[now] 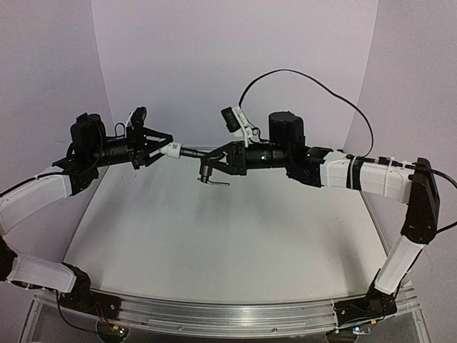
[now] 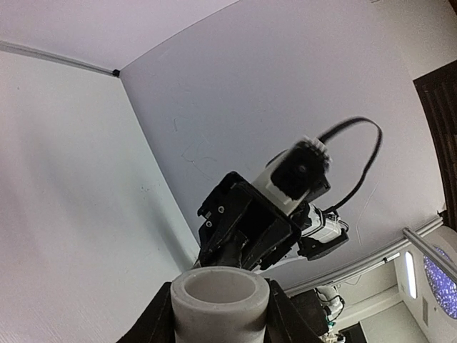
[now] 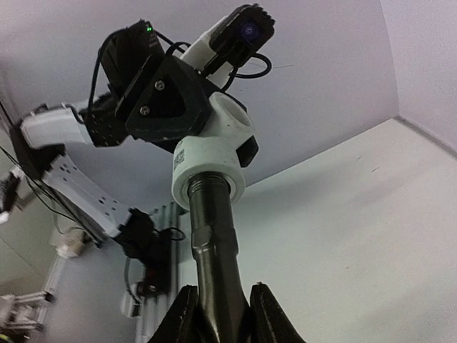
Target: Install the water faucets
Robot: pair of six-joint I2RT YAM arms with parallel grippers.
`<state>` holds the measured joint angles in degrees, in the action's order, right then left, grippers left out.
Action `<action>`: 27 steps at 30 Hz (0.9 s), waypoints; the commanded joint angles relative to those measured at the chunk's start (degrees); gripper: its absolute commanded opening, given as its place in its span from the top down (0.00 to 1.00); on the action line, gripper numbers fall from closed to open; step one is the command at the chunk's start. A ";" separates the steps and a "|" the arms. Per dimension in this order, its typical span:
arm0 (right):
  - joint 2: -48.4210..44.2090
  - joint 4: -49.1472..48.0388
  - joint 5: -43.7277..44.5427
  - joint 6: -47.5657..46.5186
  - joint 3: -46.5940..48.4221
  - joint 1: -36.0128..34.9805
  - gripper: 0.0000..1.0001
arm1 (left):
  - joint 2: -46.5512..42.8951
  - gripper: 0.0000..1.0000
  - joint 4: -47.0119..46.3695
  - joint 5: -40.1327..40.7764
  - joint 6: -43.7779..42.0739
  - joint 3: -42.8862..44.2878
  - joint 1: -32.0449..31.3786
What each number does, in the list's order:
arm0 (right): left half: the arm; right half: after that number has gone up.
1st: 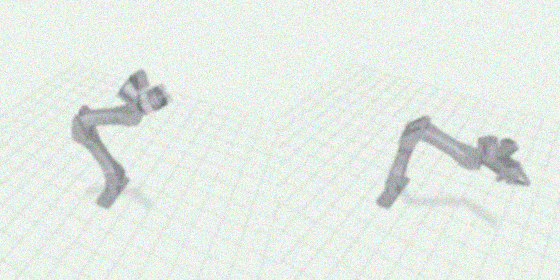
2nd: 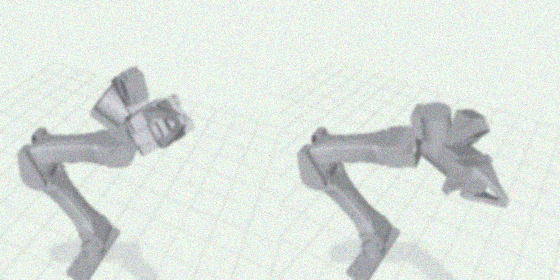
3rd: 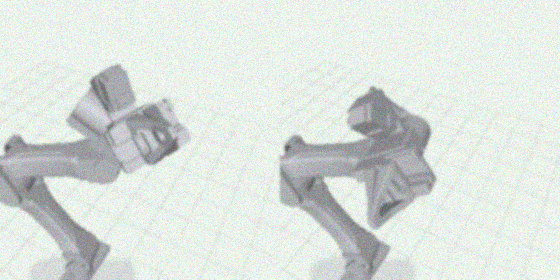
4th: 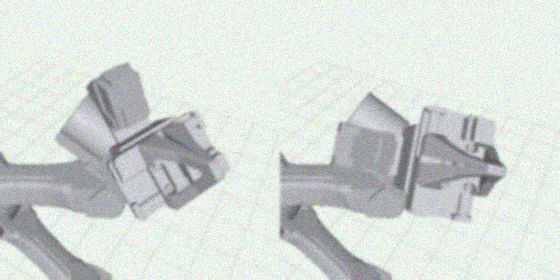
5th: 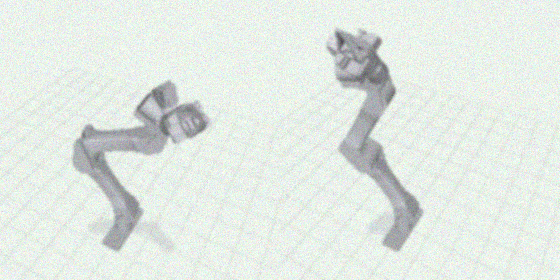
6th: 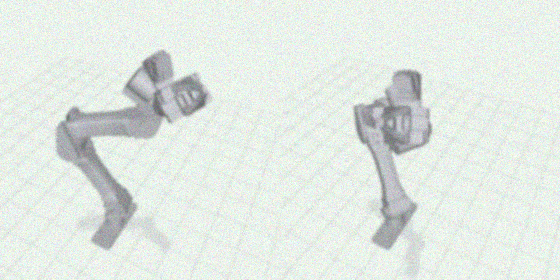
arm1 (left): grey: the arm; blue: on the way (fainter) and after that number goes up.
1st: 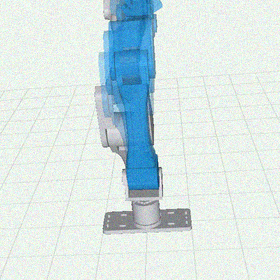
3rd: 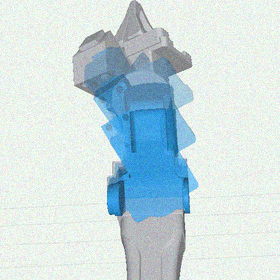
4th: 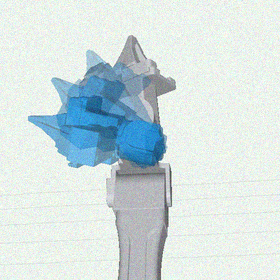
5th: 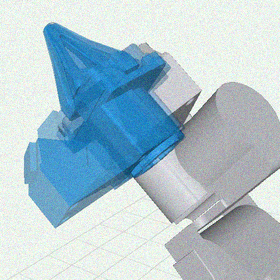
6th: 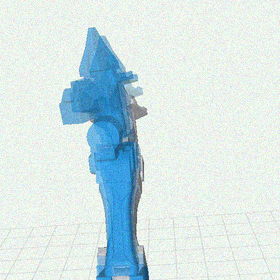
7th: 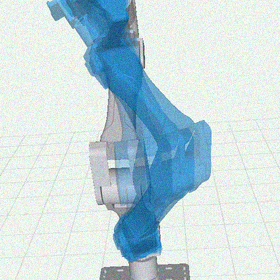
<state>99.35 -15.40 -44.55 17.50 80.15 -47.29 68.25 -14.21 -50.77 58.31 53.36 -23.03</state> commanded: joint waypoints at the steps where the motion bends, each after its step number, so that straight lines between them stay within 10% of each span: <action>1: 2.90 -8.09 -13.75 33.17 9.51 5.31 1.00 | -1.58 1.00 -0.09 1.59 -4.00 2.16 0.97; 9: 11.75 -20.11 -20.16 65.88 11.84 6.60 1.00 | -2.65 1.00 -1.91 3.92 -3.96 1.50 0.97; 14: 15.57 -47.06 -15.39 95.80 4.70 7.41 0.97 | -3.11 1.00 -1.85 4.99 -3.97 1.22 0.95; 17: 17.86 -59.94 -11.63 105.80 1.47 8.39 0.42 | -3.44 1.00 -1.25 5.88 -4.08 1.32 0.97; 20: 17.67 -61.54 -12.63 103.03 -0.56 10.35 0.08 | -4.17 1.00 1.11 7.93 -5.63 1.86 0.97; 27: 11.89 -60.07 -14.05 90.08 -12.55 17.95 0.02 | -4.66 1.00 3.90 9.83 -6.58 2.18 0.97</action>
<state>116.68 -70.05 -58.17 110.87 72.96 -33.29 65.75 -8.93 -42.49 52.97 53.93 -22.28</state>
